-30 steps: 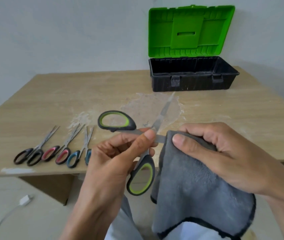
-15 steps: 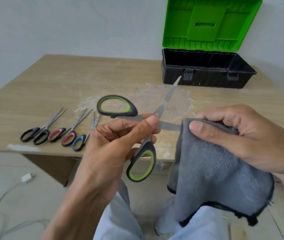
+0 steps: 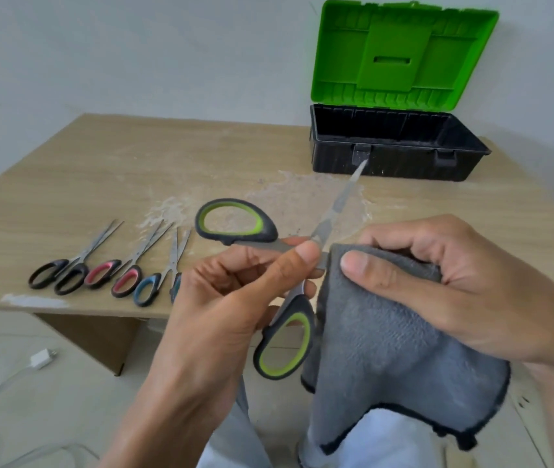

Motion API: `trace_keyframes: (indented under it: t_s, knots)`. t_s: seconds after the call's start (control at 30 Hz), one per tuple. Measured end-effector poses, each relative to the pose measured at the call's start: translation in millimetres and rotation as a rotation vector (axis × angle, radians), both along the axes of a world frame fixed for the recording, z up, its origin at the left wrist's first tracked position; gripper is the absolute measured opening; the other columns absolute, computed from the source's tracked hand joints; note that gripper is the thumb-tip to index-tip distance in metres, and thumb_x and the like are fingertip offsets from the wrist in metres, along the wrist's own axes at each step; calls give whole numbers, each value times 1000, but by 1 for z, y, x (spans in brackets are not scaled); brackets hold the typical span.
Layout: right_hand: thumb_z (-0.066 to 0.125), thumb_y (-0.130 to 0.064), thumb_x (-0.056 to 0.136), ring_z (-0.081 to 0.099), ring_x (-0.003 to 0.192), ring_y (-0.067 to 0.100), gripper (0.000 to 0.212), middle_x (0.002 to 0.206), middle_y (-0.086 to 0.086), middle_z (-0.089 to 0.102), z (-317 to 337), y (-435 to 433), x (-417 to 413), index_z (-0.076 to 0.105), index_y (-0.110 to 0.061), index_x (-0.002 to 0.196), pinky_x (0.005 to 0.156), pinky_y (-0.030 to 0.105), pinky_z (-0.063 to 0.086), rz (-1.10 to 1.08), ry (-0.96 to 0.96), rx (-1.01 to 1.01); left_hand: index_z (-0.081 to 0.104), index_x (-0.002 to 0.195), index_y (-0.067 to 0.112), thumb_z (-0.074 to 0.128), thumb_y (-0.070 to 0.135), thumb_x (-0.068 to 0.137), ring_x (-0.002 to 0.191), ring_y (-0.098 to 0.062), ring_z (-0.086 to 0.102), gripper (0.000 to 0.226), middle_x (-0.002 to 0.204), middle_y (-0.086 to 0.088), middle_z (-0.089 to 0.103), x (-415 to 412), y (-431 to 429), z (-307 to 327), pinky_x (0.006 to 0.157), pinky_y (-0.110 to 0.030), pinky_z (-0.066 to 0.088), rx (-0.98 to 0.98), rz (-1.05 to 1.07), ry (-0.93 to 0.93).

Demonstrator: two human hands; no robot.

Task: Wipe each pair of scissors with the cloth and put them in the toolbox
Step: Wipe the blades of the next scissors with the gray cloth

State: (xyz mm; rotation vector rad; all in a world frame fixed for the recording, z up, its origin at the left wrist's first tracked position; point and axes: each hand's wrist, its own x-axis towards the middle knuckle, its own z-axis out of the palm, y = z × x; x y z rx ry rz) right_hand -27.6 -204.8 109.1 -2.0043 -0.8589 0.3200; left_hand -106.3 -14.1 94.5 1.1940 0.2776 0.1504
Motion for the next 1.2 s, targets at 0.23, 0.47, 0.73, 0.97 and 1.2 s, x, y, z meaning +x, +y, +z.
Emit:
trace_keyframes:
  t_s: [0.23, 0.47, 0.73, 0.97, 1.2]
  knots:
    - [55, -54, 101, 52, 66, 59, 73, 78, 43, 52, -4, -18, 5, 62, 18, 89, 60, 61, 41, -11, 108, 10, 72, 69, -4, 76, 18, 60, 47, -10, 62, 25, 62, -6, 69, -3, 3, 2, 46, -23, 54, -169, -24, 86]
    - [56, -56, 99, 54, 60, 42, 53, 67, 21, 56, -1, -20, -3, 72, -9, 82, 55, 46, 43, -25, 0, -33, 76, 64, 3, 78, 22, 54, 51, -12, 63, 22, 66, -8, 72, -1, -7, 2, 53, -28, 55, -104, -45, 79]
    - [56, -53, 101, 51, 55, 33, 53, 62, 12, 52, 0, -22, -1, 65, -10, 71, 54, 43, 42, 2, -23, -56, 75, 57, 6, 78, 21, 52, 48, -11, 63, 17, 62, -9, 72, -2, -7, 6, 47, -27, 52, -47, -30, 68]
    - [53, -61, 99, 49, 52, 29, 56, 59, 7, 49, -2, -21, -5, 63, -12, 72, 52, 45, 42, -65, -105, -127, 76, 61, 7, 79, 28, 52, 53, -11, 63, 23, 63, -6, 71, 1, -13, 3, 59, -32, 51, 7, -19, 51]
    - [56, -58, 99, 52, 57, 35, 59, 65, 16, 53, -1, -26, 0, 68, -4, 78, 56, 43, 44, 6, -35, -130, 76, 60, 5, 77, 24, 54, 49, -10, 61, 20, 57, -6, 67, -4, 2, 0, 52, -24, 52, -56, -65, 88]
